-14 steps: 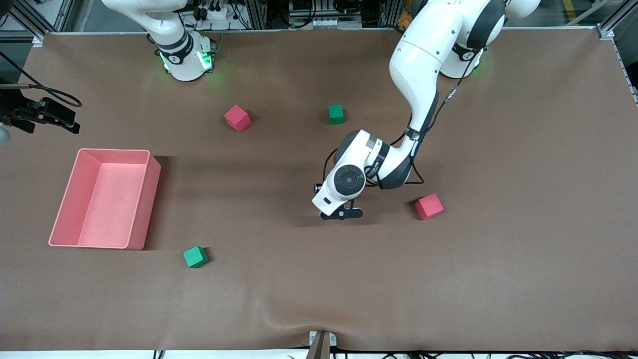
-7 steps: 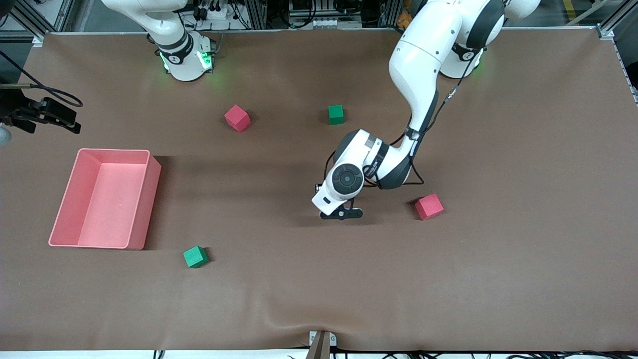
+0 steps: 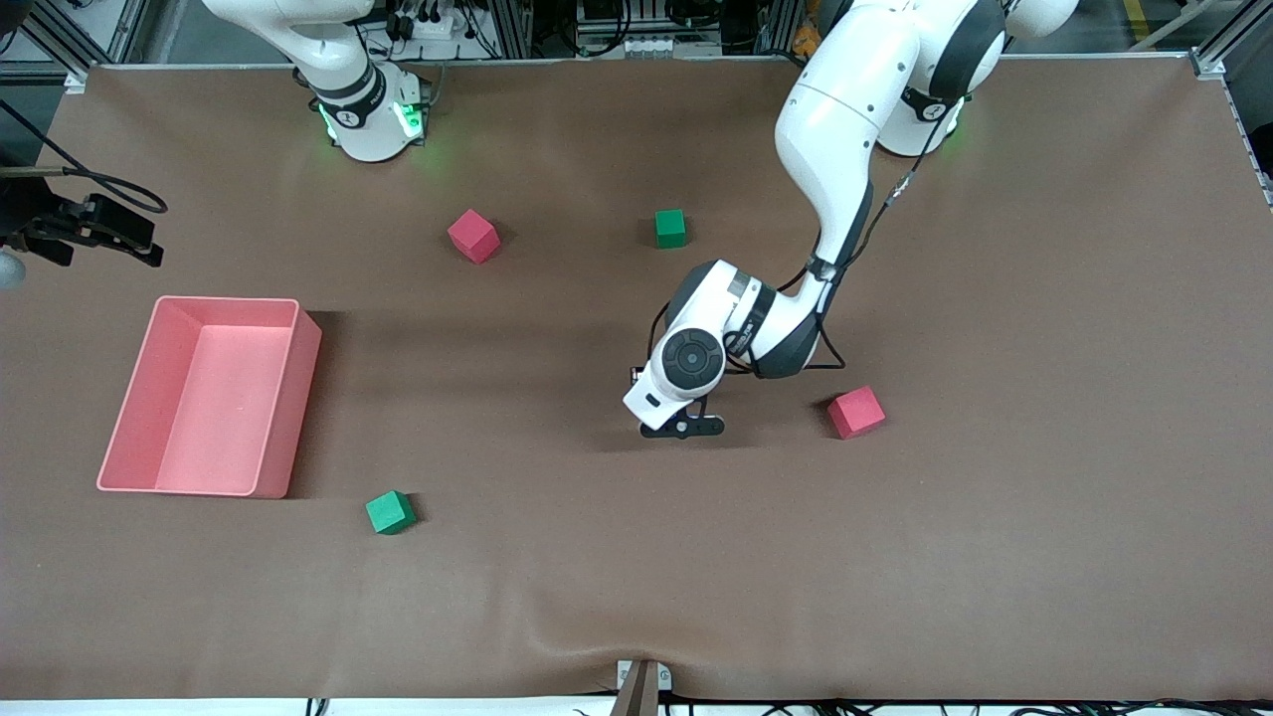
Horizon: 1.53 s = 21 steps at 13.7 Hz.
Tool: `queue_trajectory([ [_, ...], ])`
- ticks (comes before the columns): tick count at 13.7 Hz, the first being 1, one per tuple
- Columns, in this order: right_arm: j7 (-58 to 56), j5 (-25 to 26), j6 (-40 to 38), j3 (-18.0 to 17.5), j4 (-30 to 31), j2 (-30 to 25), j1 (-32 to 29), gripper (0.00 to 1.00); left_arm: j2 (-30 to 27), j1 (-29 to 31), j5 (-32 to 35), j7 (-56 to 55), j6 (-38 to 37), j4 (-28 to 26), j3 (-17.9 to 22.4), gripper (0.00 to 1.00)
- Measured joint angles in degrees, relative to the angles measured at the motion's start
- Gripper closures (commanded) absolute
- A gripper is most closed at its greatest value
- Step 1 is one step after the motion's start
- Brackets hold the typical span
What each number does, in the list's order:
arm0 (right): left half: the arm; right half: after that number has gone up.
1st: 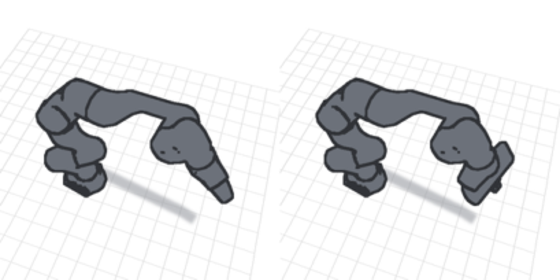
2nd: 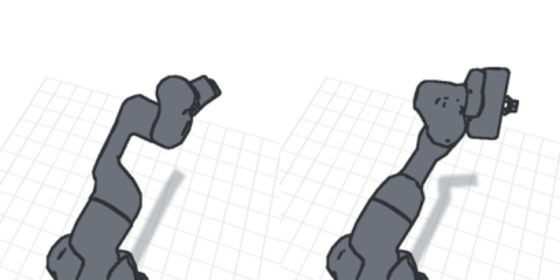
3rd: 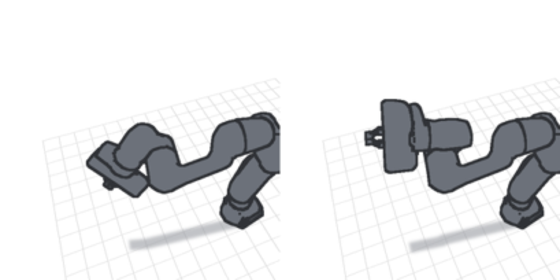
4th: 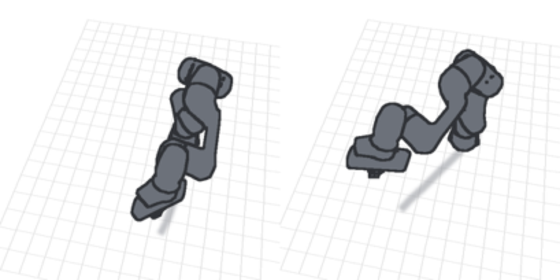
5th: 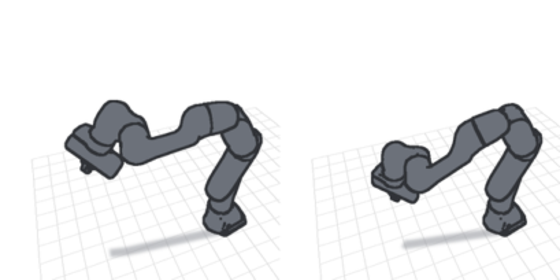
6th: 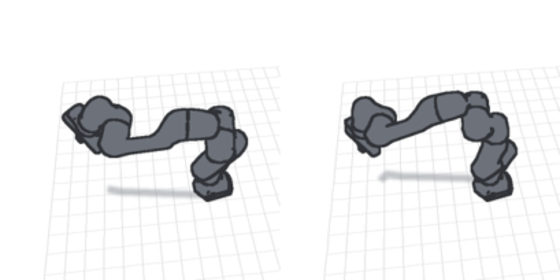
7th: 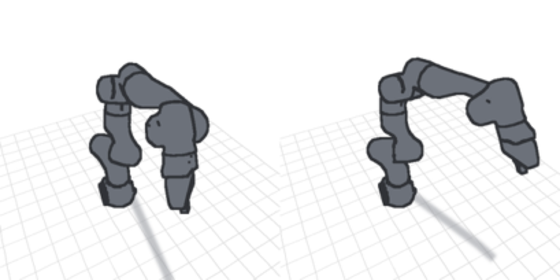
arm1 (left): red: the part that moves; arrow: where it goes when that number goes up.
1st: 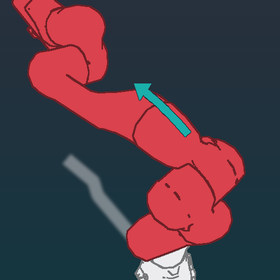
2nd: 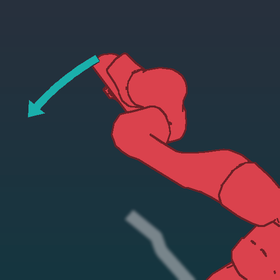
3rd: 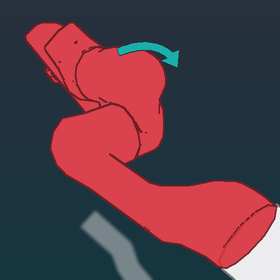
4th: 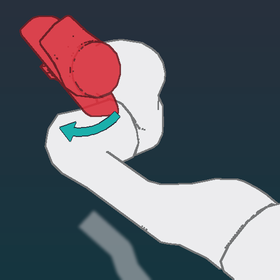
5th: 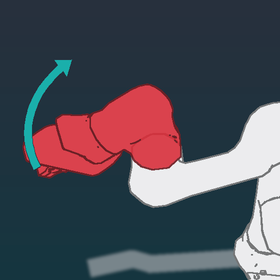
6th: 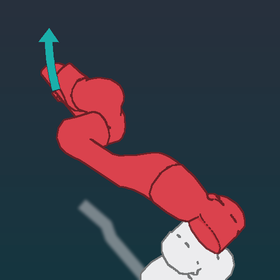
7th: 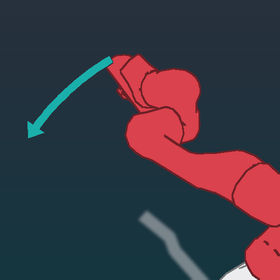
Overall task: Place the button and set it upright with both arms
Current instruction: 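Grasp the button base with the left gripper while the right gripper withdraws, then lift the button with the left gripper and move it toward the robot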
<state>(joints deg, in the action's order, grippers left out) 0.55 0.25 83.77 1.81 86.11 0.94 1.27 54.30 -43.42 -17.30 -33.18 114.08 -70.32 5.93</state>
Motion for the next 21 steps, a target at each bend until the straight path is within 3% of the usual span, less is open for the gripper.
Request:
queue_trajectory([
  [3,0.0,0.0,0.0,-0.1,0.0,0.0,0.0,0.00,0.0,0.0,0.0,0.0,0.0,0.0,0.0,0.93],
  [4,0.0,0.0,0.0,-0.1,0.0,0.0,0.0,0.00,0.0,0.0,0.0,0.0,0.0,0.0,0.0,0.98],
  [14,0.0,0.0,0.0,-0.2,0.0,0.0,0.0,0.00,-2.9,-0.3,0.9,-3.5,0.0,1.7,0.4,0.96],
  [17,0.0,0.0,0.0,-0.2,0.0,0.0,0.0,0.00,-4.8,-1.2,3.3,-11.5,0.1,1.8,0.6,1.00],
  [21,0.0,0.0,0.0,-0.2,0.0,0.0,0.0,0.00,-5.0,-8.5,10.7,-26.6,3.0,1.8,3.8,1.00],
])
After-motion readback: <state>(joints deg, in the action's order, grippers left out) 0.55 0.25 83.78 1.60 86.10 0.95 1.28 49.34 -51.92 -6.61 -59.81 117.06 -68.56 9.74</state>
